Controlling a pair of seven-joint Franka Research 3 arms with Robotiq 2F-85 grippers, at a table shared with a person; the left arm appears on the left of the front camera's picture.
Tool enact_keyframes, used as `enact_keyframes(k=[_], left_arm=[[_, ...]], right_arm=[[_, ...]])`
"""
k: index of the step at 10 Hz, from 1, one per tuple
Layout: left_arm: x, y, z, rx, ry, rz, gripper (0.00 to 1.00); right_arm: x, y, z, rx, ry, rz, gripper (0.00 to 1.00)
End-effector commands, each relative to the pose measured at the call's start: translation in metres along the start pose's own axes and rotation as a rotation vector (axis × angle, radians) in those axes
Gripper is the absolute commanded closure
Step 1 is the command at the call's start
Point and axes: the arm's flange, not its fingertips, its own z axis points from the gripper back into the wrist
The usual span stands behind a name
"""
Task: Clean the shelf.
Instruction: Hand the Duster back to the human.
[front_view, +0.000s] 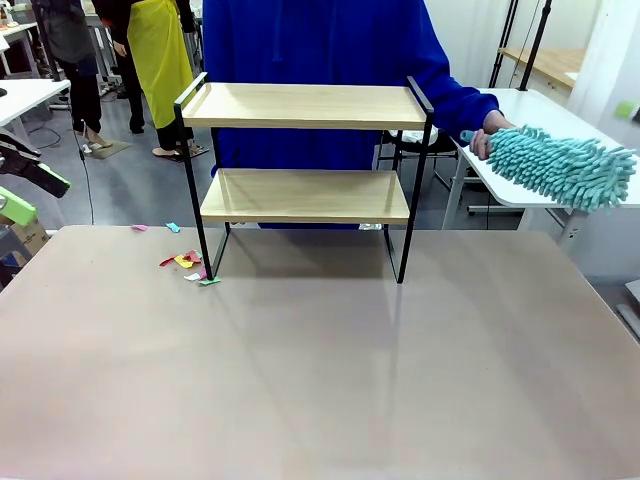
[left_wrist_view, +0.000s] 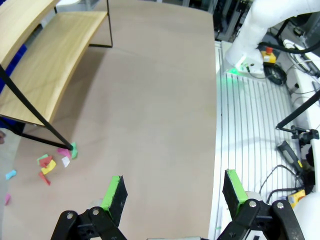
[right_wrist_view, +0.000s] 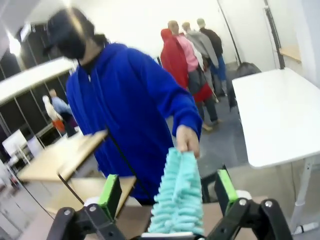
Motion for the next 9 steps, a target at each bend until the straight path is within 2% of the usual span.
enact_keyframes(k=[1,4,9], left_arm=[[0.002,-0.001,0.000,-0.006,-0.031,-0.008,0.00],[0.002,-0.001,0.000,-0.006,-0.031,-0.008,0.00],[0.002,-0.001,0.000,-0.006,-0.031,-0.008,0.00]], right_arm=[[0.027,-0.017,0.025,0.041,-0.094,-0.143,0.00],[0.039,-0.039,0.054,0.058,-0.185,-0.245,0.00],[0.043,-0.035,0.052,0.038,-0.184,-0.208,0.00]])
